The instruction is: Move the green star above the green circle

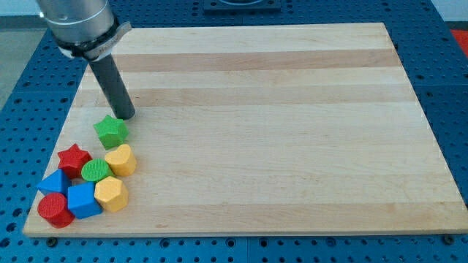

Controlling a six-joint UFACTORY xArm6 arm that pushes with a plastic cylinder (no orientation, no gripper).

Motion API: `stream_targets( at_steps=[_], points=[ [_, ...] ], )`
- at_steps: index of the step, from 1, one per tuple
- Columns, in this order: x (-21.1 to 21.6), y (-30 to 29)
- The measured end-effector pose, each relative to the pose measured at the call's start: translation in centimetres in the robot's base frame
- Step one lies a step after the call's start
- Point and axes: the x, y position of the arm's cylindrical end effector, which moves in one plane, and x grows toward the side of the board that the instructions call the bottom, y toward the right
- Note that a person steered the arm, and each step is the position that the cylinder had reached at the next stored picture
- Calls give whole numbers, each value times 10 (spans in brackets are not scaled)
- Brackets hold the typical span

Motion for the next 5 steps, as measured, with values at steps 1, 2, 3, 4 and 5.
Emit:
stream_targets(
  at_steps=[1, 2, 3, 4, 5],
  points=[
    [-12, -9],
    [5, -14],
    [30, -14],
    [49, -14],
    [55, -15]
  ],
)
